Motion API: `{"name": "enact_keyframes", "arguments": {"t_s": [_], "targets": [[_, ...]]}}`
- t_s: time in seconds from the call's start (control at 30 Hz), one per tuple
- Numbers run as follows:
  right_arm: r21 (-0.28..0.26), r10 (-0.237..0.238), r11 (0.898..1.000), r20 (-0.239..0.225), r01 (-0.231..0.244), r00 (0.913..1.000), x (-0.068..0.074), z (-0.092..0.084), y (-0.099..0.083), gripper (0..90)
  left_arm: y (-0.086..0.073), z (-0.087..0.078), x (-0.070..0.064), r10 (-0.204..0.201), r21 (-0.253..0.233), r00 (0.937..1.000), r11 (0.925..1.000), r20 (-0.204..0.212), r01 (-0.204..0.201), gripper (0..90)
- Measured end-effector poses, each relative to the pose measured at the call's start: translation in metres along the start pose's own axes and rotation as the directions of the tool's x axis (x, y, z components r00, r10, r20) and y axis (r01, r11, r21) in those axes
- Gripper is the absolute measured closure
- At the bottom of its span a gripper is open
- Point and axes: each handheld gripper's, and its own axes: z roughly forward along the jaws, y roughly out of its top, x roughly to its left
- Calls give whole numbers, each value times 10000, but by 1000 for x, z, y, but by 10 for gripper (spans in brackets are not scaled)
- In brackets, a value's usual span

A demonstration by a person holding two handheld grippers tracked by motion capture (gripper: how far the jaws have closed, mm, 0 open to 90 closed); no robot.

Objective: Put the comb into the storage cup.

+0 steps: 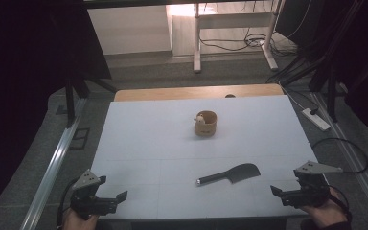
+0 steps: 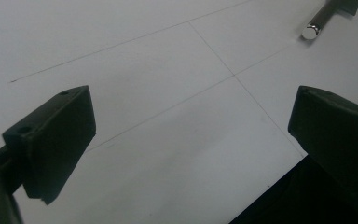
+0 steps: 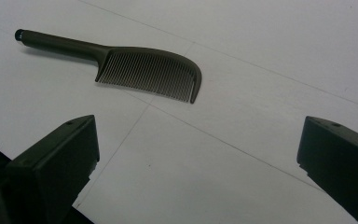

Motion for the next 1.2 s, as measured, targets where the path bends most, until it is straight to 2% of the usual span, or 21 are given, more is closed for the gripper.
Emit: {"name": "enact_keyframes", "arguments": {"t_s": [0.57, 0.9, 1.0, 1.2], "targets": [[8, -346, 9994, -215, 347, 9992, 3, 4, 7, 0, 0, 0, 1, -63, -16, 10000, 10000, 33, 63, 17], [-15, -491, 9988, -1003, 492, 9937, 4, 11, 13, 0, 0, 0, 1, -143, -57, 9999, 9999, 48, 143, 17], [-9, -673, 9977, -1002, 675, 9927, 6, 13, 15, 0, 0, 0, 1, -145, -58, 9999, 9999, 50, 145, 17], [33, -664, 9977, -939, 670, 9934, 7, 16, 20, 0, 0, 0, 2, -189, -70, 9998, 9998, 54, 190, 18]]}}
